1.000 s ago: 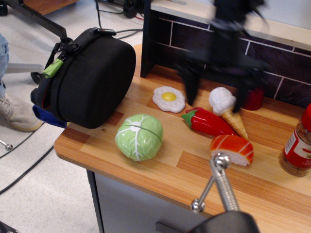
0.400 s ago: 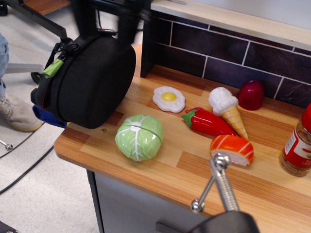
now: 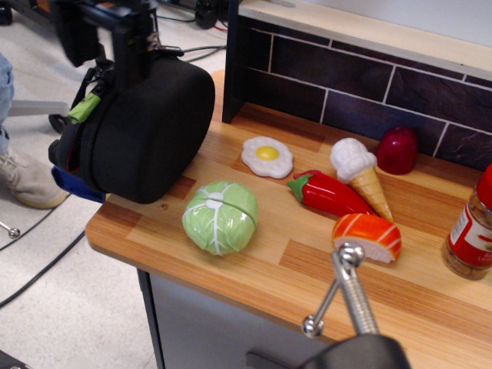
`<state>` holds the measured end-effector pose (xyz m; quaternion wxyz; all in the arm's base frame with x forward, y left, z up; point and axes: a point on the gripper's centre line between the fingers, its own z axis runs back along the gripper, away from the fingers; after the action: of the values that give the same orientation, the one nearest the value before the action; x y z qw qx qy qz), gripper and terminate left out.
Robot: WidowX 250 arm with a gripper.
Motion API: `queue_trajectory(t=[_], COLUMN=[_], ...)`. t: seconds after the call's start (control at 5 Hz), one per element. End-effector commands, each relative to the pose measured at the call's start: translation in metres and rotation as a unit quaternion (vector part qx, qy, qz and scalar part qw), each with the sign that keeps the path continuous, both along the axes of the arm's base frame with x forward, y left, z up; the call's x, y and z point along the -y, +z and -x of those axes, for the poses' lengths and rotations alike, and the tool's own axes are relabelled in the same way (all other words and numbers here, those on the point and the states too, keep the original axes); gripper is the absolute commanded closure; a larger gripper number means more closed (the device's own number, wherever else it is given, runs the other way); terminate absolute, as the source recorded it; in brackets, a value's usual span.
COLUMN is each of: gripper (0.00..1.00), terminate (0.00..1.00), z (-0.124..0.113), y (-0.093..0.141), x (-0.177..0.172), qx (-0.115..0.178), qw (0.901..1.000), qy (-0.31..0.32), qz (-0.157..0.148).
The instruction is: Zip zipper bag
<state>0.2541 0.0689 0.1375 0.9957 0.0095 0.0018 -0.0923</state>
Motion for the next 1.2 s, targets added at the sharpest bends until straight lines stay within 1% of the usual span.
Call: queue_trajectory(t=[0.0,0.4,0.6,0.8,1.0], gripper=[0.00,0.00,1.00,1.00,1.00], terminate=[0.00,0.00,0.00,0.00,0.00], z=[0.003,0.004,0.003,0.001,0.005], y=[-0.008,-0.020,-0.024,-0.020,-0.021], x=[-0.006,-0.004,-0.003,-0.001,-0.003], qx=[0.034,0.047,0.058,0.063,0.073], qw=[0.9987,0.9979,0.9979,0.9979,0.9973], qy=[-0.030,-0.033,-0.022,-0.012,-0.007], qz=[-0.023,-0.030,-0.019,-0.008,0.004])
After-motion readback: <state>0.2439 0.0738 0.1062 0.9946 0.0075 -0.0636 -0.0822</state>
